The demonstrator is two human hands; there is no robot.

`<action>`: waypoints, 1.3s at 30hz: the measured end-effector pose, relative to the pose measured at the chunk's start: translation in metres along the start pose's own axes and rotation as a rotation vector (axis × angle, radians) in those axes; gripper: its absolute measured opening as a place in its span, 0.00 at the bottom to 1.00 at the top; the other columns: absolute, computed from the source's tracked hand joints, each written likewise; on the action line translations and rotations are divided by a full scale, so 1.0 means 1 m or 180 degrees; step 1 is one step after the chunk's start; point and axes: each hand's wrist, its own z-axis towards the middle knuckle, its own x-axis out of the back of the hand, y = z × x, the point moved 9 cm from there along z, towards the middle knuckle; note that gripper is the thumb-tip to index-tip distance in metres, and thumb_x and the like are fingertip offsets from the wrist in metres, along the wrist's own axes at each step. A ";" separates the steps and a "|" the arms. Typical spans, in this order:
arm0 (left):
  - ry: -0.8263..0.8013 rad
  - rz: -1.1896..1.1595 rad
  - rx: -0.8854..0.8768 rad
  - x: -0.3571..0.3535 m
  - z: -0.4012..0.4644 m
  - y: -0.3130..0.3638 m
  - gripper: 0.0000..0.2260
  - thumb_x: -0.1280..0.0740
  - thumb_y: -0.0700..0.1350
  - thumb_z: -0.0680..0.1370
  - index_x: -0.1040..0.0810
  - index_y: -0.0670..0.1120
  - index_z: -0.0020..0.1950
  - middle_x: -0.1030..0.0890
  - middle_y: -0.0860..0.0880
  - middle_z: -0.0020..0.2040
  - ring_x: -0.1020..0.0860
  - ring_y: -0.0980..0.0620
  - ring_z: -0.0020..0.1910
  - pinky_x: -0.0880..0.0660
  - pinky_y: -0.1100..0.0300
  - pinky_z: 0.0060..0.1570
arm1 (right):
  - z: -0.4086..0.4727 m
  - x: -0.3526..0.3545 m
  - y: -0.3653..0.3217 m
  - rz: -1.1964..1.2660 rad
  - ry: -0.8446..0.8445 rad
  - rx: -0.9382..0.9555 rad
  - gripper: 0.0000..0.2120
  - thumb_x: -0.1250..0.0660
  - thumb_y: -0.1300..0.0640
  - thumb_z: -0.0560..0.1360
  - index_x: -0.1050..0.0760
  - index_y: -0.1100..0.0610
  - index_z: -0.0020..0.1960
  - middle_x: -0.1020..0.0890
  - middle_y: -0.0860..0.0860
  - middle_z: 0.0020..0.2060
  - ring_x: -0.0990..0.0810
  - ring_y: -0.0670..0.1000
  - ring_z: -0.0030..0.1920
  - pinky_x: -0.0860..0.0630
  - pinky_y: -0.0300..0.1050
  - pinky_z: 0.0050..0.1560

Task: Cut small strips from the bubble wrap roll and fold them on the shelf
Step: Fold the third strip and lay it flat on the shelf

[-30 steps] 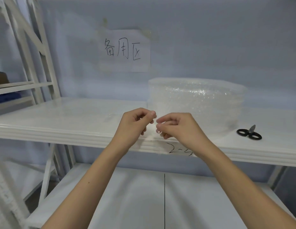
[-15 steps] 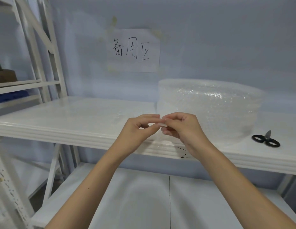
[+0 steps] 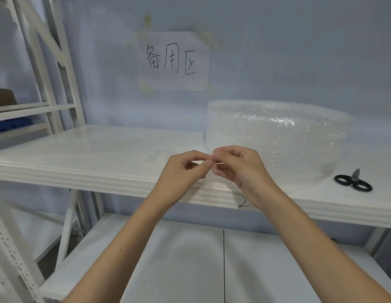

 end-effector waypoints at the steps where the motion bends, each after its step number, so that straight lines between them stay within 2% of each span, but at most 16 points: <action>1: -0.0020 0.0012 -0.0003 -0.001 0.000 -0.001 0.06 0.31 0.41 0.78 0.15 0.46 0.49 0.14 0.52 0.43 0.20 0.53 0.40 0.21 0.51 0.52 | 0.000 0.000 0.000 -0.0016 -0.0016 0.0015 0.05 0.29 0.64 0.73 0.19 0.65 0.48 0.16 0.57 0.39 0.18 0.52 0.38 0.18 0.41 0.44; 4: -0.0033 0.0013 0.0027 -0.003 0.000 -0.003 0.05 0.31 0.40 0.77 0.15 0.45 0.48 0.15 0.54 0.41 0.20 0.54 0.39 0.21 0.52 0.51 | 0.001 0.001 0.001 -0.0065 -0.0021 0.0012 0.06 0.29 0.66 0.73 0.20 0.66 0.50 0.16 0.59 0.40 0.18 0.53 0.40 0.17 0.42 0.45; 7: 0.0019 -0.0117 0.0109 -0.003 -0.001 -0.008 0.01 0.29 0.40 0.76 0.19 0.44 0.46 0.16 0.52 0.40 0.19 0.52 0.38 0.20 0.49 0.51 | 0.003 0.001 0.001 -0.0105 -0.0003 0.0040 0.04 0.30 0.67 0.74 0.19 0.64 0.48 0.16 0.59 0.40 0.17 0.53 0.41 0.17 0.42 0.45; 10: 0.0049 -0.0363 0.0410 -0.005 0.000 -0.020 0.08 0.27 0.43 0.76 0.23 0.43 0.49 0.16 0.50 0.40 0.18 0.50 0.37 0.20 0.52 0.49 | 0.005 0.002 -0.001 -0.0034 0.0053 0.0124 0.03 0.30 0.68 0.73 0.19 0.64 0.47 0.18 0.57 0.37 0.18 0.52 0.39 0.18 0.40 0.43; 16: 0.0011 -0.0248 0.0445 -0.004 0.000 -0.021 0.05 0.29 0.42 0.77 0.17 0.41 0.45 0.16 0.47 0.35 0.20 0.52 0.34 0.21 0.60 0.41 | 0.008 0.001 -0.006 -0.0120 0.0097 0.0321 0.04 0.30 0.67 0.73 0.19 0.63 0.48 0.18 0.57 0.38 0.19 0.51 0.38 0.19 0.41 0.44; 23: 0.0056 -0.0338 0.0465 0.004 0.002 -0.024 0.04 0.29 0.40 0.77 0.16 0.41 0.47 0.16 0.46 0.38 0.19 0.52 0.38 0.20 0.59 0.46 | 0.012 -0.003 -0.003 -0.0216 -0.0007 0.0235 0.08 0.28 0.63 0.73 0.18 0.62 0.51 0.18 0.54 0.39 0.20 0.49 0.36 0.21 0.41 0.42; 29: 0.0051 -0.0477 0.0517 0.007 0.002 -0.027 0.03 0.29 0.38 0.76 0.18 0.41 0.49 0.18 0.49 0.34 0.20 0.52 0.38 0.21 0.61 0.45 | 0.016 -0.006 -0.004 -0.0415 -0.0056 0.0255 0.07 0.28 0.65 0.72 0.18 0.65 0.49 0.18 0.54 0.37 0.21 0.50 0.37 0.20 0.42 0.43; 36: 0.0044 -0.0468 0.0563 0.012 0.002 -0.027 0.04 0.29 0.38 0.76 0.18 0.43 0.50 0.17 0.50 0.36 0.21 0.53 0.37 0.22 0.63 0.44 | 0.016 -0.009 -0.007 -0.0446 -0.0058 0.0349 0.07 0.28 0.64 0.72 0.19 0.64 0.50 0.18 0.53 0.37 0.20 0.49 0.37 0.21 0.40 0.41; 39: 0.0079 -0.0488 0.0531 0.015 0.003 -0.025 0.07 0.29 0.38 0.76 0.19 0.43 0.54 0.17 0.48 0.37 0.21 0.52 0.38 0.21 0.60 0.47 | 0.015 -0.013 -0.005 -0.0442 -0.0150 0.0288 0.07 0.27 0.63 0.72 0.19 0.62 0.50 0.17 0.51 0.37 0.20 0.49 0.38 0.21 0.41 0.42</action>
